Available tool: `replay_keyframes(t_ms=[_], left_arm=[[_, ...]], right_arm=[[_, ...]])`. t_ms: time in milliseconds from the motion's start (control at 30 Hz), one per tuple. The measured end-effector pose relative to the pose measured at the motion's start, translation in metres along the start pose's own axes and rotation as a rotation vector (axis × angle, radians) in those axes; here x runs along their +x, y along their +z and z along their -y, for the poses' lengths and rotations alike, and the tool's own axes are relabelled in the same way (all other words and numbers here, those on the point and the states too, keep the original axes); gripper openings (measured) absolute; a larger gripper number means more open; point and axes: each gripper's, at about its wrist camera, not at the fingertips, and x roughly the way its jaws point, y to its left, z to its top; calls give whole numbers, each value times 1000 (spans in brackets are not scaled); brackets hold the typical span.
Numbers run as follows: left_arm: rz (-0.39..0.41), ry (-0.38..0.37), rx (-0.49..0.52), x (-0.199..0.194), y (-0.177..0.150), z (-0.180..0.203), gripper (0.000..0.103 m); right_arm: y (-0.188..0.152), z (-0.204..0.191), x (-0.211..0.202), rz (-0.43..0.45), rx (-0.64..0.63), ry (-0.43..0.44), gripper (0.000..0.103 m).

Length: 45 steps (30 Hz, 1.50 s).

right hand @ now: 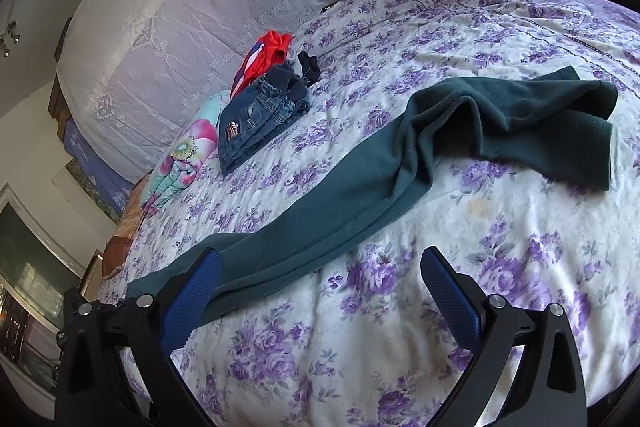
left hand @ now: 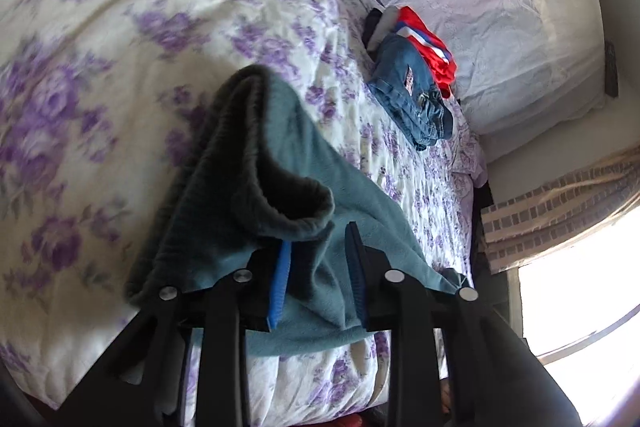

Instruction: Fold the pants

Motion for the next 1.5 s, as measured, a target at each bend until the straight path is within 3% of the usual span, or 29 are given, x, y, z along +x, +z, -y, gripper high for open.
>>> replay_keyframes(t_ms=[33,67,267,300,367,400,567,633,700,800,867,967,1267,1367,1400,1467,1500], left_arm=[[3,-1,-19,-2,-1,-4,49],[11,-17,-38,-6,-3,-7,53],[11,13,-34,-5,0,0,58],[10,16,-22,-3,2,1,55],[16,44,0,-3,2,0,22],[11,35,6,-4,2,-3,1],[54,-70,-5,-29,4,-9,2],[77,-118,30,-47,12,6,2],[104,-112,87,-56,20,25,2],[111,-118,117,-57,32,43,2],[113,-124,128,-55,39,51,2],[120,-133,139,-54,44,59,2],[128,-130,147,-54,48,60,2],[128,-121,144,-52,48,57,2],[127,-123,141,-52,48,55,2],[126,-127,132,-52,48,51,2],[127,-129,126,-52,48,48,2]], right_arm=[[-2,-1,0,-1,0,1,100],[-2,-1,0,-1,1,1,100],[-1,-2,2,2,10,4,100],[-1,-3,1,4,3,3,100],[2,-6,-2,14,-14,-3,100],[2,-7,-4,18,-17,-4,100],[14,0,-8,7,39,48,100],[20,7,-5,-24,112,121,100],[24,8,2,-59,154,169,97],[25,10,15,-121,209,235,84],[22,11,24,-167,239,269,70],[18,13,31,-182,249,240,56],[19,33,43,-184,286,141,54],[21,44,48,-176,319,117,46],[23,45,50,-176,310,116,39],[25,51,56,-179,318,113,7],[26,55,60,-185,335,118,3]])
